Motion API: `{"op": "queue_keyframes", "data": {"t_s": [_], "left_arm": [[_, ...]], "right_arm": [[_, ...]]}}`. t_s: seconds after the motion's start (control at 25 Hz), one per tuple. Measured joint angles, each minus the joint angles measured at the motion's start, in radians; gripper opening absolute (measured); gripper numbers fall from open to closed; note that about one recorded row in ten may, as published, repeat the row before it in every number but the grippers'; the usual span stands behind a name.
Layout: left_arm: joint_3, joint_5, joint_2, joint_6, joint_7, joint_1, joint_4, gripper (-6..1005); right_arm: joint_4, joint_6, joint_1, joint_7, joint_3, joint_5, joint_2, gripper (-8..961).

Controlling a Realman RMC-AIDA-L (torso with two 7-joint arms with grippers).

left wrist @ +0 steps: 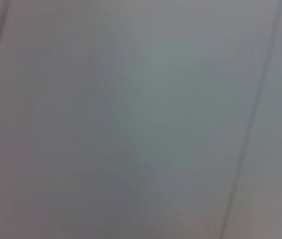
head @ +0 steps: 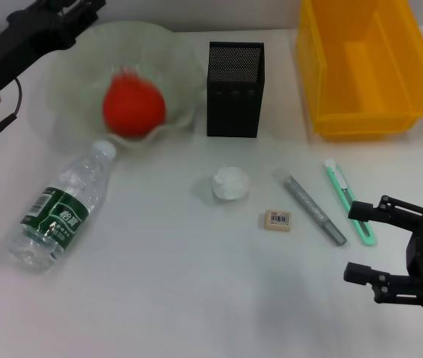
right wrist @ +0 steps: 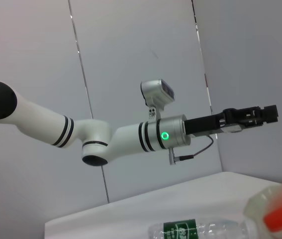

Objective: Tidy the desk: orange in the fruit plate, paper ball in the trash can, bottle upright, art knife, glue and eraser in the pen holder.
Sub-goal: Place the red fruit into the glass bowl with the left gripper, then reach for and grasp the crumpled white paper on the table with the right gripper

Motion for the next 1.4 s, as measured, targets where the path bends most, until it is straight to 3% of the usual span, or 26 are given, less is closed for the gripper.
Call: {"op": "queue_keyframes", "data": {"t_s": [0.16, 0.28, 0.4, 0.44, 0.48, 0.52, 0.56, 0.6, 0.64, 0.68, 0.8, 0.84, 0.88, 0.92, 1.0, 1.04, 1.08, 1.16, 1.2, 1.24, 1.4], "left_arm": [[0.005, -0.048, 0.001, 0.028, 0.015, 0.008, -0.023, 540], [0.018, -0.032, 0.011, 0.199, 0.023, 0.046, -0.018, 643], [0.040, 0.036, 0.024, 0.358, 0.047, 0.074, 0.011, 735], [0.050, 0.143, 0.038, 0.492, 0.066, 0.095, 0.053, 758], [0.050, 0.143, 0.038, 0.492, 0.066, 0.095, 0.053, 781], [0.052, 0.247, 0.047, 0.576, 0.068, 0.105, 0.088, 804], [0.052, 0.247, 0.047, 0.576, 0.068, 0.105, 0.088, 827], [0.052, 0.312, 0.049, 0.605, 0.066, 0.109, 0.106, 850], [0.052, 0.392, 0.051, 0.621, 0.062, 0.113, 0.125, 849], [0.052, 0.392, 0.051, 0.621, 0.062, 0.113, 0.125, 848], [0.047, 0.480, 0.043, 0.624, 0.058, 0.118, 0.135, 845], [0.044, 0.496, 0.035, 0.619, 0.060, 0.123, 0.135, 844], [0.044, 0.496, 0.035, 0.619, 0.060, 0.123, 0.135, 843], [0.044, 0.498, 0.030, 0.609, 0.065, 0.127, 0.135, 842], [0.044, 0.499, 0.028, 0.606, 0.066, 0.129, 0.135, 842], [0.043, 0.499, 0.027, 0.602, 0.067, 0.131, 0.133, 842], [0.043, 0.499, 0.027, 0.602, 0.067, 0.131, 0.133, 842], [0.042, 0.500, 0.027, 0.600, 0.068, 0.133, 0.130, 842], [0.042, 0.500, 0.027, 0.600, 0.068, 0.133, 0.130, 842], [0.042, 0.500, 0.027, 0.599, 0.068, 0.134, 0.129, 842], [0.042, 0.501, 0.027, 0.598, 0.067, 0.141, 0.132, 842]], "right_arm": [[0.004, 0.003, 0.007, 0.003, 0.000, 0.008, 0.000, 831], [-0.026, -0.015, 0.014, 0.055, 0.006, 0.048, -0.003, 832], [-0.145, -0.058, 0.031, 0.231, 0.002, 0.122, -0.007, 832], [-0.282, -0.086, 0.047, 0.406, -0.002, 0.168, -0.008, 832], [-0.282, -0.086, 0.047, 0.406, -0.002, 0.168, -0.008, 832], [-0.443, -0.104, 0.071, 0.597, -0.023, 0.191, -0.006, 832], [-0.443, -0.104, 0.071, 0.597, -0.023, 0.191, -0.006, 832], [-0.526, -0.106, 0.086, 0.681, -0.049, 0.193, -0.005, 832], [-0.720, -0.099, 0.114, 0.876, -0.146, 0.172, -0.005, 831], [-0.720, -0.099, 0.114, 0.876, -0.146, 0.172, -0.005, 831], [-0.966, -0.088, 0.162, 1.132, -0.325, 0.096, -0.005, 831], [-1.088, -0.072, 0.197, 1.246, -0.447, 0.032, -0.003, 831], [-1.088, -0.072, 0.197, 1.246, -0.447, 0.032, -0.003, 831], [-1.147, -0.011, 0.234, 1.332, -0.577, -0.057, 0.001, 831], [-1.153, 0.021, 0.251, 1.357, -0.638, -0.093, 0.001, 831], [-1.105, 0.118, 0.283, 1.397, -0.760, -0.160, 0.002, 831], [-1.105, 0.118, 0.283, 1.397, -0.760, -0.160, 0.002, 832], [-0.957, 0.274, 0.318, 1.409, -0.895, -0.191, 0.003, 832], [-0.957, 0.274, 0.318, 1.409, -0.895, -0.191, 0.003, 831], [-0.843, 0.388, 0.344, 1.403, -0.965, -0.189, 0.003, 831], [-0.699, 0.525, 0.389, 1.393, -1.052, -0.188, 0.004, 828]]}}
